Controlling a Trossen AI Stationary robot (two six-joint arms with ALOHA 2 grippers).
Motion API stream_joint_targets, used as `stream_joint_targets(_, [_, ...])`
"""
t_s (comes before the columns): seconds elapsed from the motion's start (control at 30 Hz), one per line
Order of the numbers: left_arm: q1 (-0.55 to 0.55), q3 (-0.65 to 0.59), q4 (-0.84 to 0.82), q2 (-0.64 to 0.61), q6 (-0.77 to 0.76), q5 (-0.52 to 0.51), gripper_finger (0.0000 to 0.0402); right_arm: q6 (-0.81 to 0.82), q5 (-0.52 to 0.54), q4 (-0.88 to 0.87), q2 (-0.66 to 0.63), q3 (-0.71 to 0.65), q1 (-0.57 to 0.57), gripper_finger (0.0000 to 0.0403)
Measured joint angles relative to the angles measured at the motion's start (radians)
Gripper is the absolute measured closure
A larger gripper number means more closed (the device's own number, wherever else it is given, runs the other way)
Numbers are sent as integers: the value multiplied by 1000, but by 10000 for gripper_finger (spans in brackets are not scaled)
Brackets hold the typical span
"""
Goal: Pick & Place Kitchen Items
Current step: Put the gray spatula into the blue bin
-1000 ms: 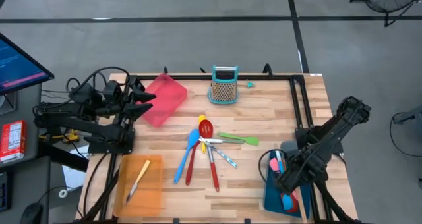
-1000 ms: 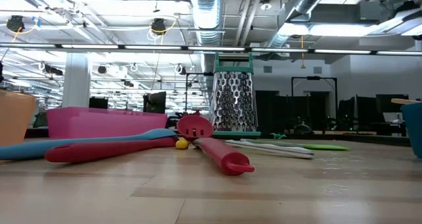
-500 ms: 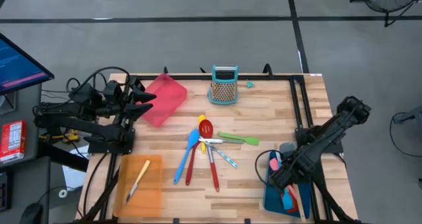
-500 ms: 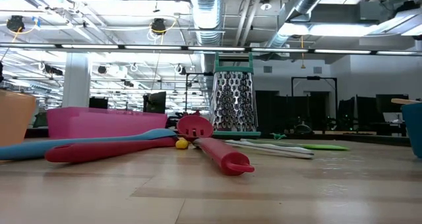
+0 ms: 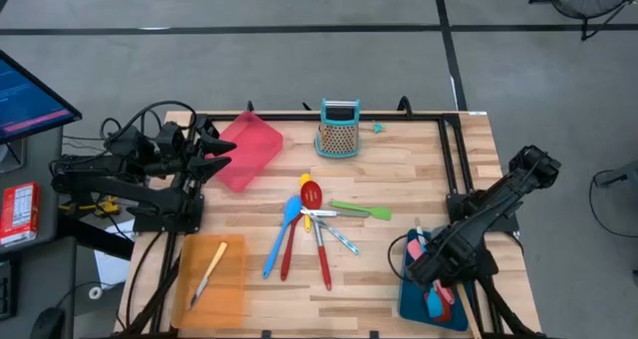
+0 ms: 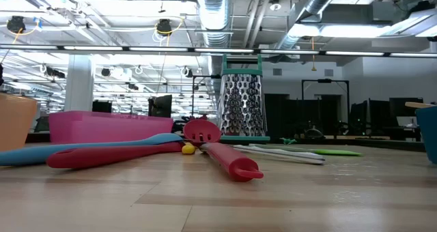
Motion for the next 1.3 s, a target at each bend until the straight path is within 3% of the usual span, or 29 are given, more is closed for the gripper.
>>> stream_joint_targets(0.33, [0, 0, -7, 0, -1, 0, 253, 26, -58, 43, 4, -73, -15, 341])
stream_joint_targets(0.93, [0, 0, -7, 0, -2, 0, 253, 115, -56, 75, 4, -78, -5, 341])
stream_joint_targets(1.13, [0, 0, -7, -1, -2, 0, 253, 147, -55, 229, 4, -157, -4, 341])
stream_joint_targets(1.3, [0, -1, -7, -14, -2, 0, 253, 135, -61, 239, 4, -179, -3, 341])
